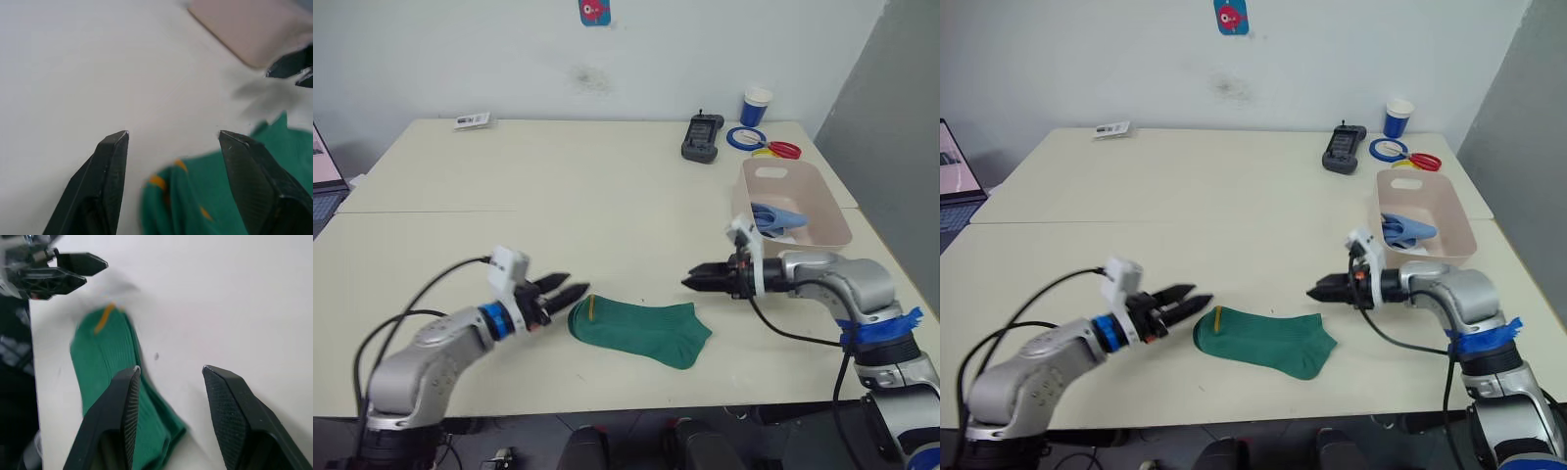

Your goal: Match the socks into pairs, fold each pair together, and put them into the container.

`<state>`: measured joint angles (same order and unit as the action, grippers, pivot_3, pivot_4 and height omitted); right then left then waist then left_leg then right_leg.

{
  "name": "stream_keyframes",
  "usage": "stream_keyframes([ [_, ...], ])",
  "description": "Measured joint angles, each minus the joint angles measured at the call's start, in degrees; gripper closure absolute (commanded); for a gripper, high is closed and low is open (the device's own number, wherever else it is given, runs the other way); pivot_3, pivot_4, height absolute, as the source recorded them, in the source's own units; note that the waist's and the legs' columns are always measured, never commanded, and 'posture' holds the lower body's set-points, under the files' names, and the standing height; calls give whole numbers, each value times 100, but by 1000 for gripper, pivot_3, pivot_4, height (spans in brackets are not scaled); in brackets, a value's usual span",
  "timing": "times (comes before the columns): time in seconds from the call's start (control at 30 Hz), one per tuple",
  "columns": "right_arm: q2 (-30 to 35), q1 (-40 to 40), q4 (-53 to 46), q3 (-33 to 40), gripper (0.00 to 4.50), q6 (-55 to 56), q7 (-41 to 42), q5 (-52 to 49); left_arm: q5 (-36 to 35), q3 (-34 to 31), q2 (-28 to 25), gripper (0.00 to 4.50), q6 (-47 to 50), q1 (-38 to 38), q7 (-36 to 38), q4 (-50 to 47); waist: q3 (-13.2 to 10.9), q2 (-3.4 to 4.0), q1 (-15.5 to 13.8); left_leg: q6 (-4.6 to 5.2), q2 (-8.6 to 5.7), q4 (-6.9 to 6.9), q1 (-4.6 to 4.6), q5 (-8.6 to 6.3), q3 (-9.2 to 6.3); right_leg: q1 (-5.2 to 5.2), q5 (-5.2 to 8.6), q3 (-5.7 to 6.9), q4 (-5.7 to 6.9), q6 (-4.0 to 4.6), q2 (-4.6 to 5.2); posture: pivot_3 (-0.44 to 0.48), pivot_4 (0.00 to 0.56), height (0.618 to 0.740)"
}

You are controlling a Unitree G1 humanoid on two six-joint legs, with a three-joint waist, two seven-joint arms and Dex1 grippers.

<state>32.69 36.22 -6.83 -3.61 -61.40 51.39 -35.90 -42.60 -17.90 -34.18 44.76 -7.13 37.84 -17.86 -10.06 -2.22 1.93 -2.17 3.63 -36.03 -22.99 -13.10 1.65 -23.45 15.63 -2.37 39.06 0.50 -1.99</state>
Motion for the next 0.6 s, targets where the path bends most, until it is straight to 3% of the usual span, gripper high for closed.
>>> stream_keyframes([
  [0.07, -9, -58, -674, -40, 2437, 137, -71, -63, -59, -4, -200, 1647, -28, 43, 203, -168, 0, 0, -2, 0, 0, 3, 0, 0, -3, 1, 2, 4, -5, 1, -1, 0, 150, 740],
  [0.17, 43, -514, -1233, -775, 3016, 1032, -38, 540, 349, 538, -594, 2204, -502, 116, 758, -365, 1, 0, -14, -1, -4, 4, 0, 0, 0, 2, 3, 1, -10, 2, 2, 0, 150, 740],
  [0.3, 43, -966, -1112, -1922, 4418, 2502, 58, 1681, 1144, 1549, -676, 3496, -1370, -11, 1347, -312, -2, 4, -22, -1, -5, -2, 0, 0, 13, 2, -1, -8, -8, -3, 15, 0, 150, 740],
  [0.4, -236, -1003, -806, -2209, 4500, 3050, 51, 2059, 1637, 2162, -573, 4477, -1856, -231, 1550, -34, -1, 2, -6, -1, -5, -6, 3, 1, 16, 2, -5, -14, -6, -9, 13, 0, 150, 740],
  [0.6, -417, -1057, -63, -2370, 4500, 3413, 108, 2490, 2602, 2742, -625, 4477, -2568, -314, 1673, 908, -1, 2, -15, -1, 3, 0, 1, 0, 6, -4, 3, -1, 0, 7, -6, 0, 150, 740],
])
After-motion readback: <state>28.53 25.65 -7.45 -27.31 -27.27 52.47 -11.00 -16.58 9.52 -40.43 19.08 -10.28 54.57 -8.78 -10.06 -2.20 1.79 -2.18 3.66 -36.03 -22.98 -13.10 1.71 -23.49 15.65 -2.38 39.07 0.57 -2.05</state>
